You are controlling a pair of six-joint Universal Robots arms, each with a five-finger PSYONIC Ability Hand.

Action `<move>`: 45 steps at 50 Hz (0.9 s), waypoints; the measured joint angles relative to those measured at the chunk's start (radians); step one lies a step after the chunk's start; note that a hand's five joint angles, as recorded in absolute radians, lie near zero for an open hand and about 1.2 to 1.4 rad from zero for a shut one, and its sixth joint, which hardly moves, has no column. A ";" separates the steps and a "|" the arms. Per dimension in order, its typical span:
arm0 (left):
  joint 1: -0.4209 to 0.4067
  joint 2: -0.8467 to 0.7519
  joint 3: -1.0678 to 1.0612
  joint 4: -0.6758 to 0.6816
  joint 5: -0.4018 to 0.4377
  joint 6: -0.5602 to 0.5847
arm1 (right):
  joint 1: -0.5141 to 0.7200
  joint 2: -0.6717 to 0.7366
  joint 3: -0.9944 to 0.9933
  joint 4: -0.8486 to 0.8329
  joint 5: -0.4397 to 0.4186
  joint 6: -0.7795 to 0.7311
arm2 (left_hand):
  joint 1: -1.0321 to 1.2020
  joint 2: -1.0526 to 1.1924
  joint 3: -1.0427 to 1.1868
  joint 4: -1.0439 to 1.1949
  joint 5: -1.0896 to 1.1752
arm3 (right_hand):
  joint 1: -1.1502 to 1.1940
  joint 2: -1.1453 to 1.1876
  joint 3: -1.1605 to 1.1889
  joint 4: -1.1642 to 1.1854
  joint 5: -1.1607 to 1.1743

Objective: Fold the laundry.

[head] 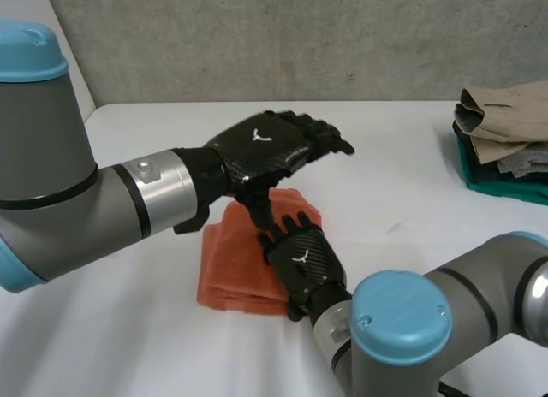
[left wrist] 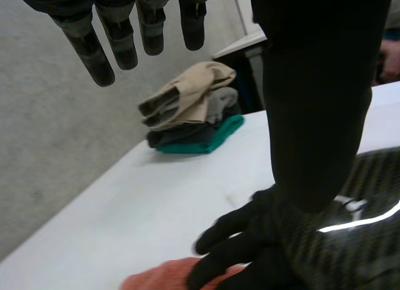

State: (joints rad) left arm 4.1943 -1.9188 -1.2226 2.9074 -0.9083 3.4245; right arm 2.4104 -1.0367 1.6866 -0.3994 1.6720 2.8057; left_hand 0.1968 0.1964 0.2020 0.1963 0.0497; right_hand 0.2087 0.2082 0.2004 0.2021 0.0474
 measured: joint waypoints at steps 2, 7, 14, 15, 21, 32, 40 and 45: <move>0.001 -0.012 0.008 -0.014 0.017 -0.002 | 0.004 0.021 -0.001 -0.025 -0.002 -0.002 | 0.000 0.000 0.000 0.000 0.000 | 0.000 0.000 0.000 0.000 0.000; -0.002 -0.029 0.011 -0.020 0.004 -0.002 | 0.006 0.073 -0.015 -0.075 -0.005 -0.006 | 0.000 0.000 0.000 0.000 0.000 | 0.000 0.000 0.000 0.000 0.000; -0.008 -0.033 0.009 0.000 -0.033 -0.001 | 0.005 0.126 -0.032 -0.141 -0.008 -0.048 | 0.000 0.000 0.000 0.000 0.000 | 0.000 0.000 0.000 0.000 0.000; -0.008 -0.033 0.009 0.002 -0.035 -0.001 | 0.005 0.130 -0.033 -0.146 -0.008 -0.054 | 0.000 0.000 0.000 0.000 0.000 | 0.000 0.000 0.000 0.000 0.000; -0.007 -0.032 0.009 0.019 -0.039 -0.004 | 0.004 0.148 -0.040 -0.192 -0.007 -0.102 | 0.000 0.000 0.000 0.000 0.000 | 0.000 0.000 0.000 0.000 0.000; -0.005 -0.029 0.009 0.025 -0.037 -0.006 | 0.004 0.171 -0.086 -0.238 -0.011 -0.121 | 0.000 0.000 0.000 0.000 0.000 | 0.142 0.137 0.155 0.153 0.120; 0.000 -0.029 0.008 0.024 -0.037 -0.007 | -0.001 0.205 -0.141 -0.244 -0.032 -0.124 | 0.000 0.000 0.000 0.000 0.000 | 0.645 0.684 0.674 0.674 0.619; 0.004 -0.029 0.009 0.024 -0.038 -0.007 | -0.017 0.224 -0.181 -0.246 -0.056 -0.124 | 0.000 0.000 0.000 0.000 0.000 | 0.779 0.926 0.947 0.965 0.850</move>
State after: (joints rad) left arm 4.1980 -1.9481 -1.2139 2.9314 -0.9461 3.4177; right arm 2.3934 -0.8128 1.5060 -0.6452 1.6161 2.6821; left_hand 0.1967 0.1965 0.2017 0.1964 0.0498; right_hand 0.9874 1.1345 1.1472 1.1669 0.8972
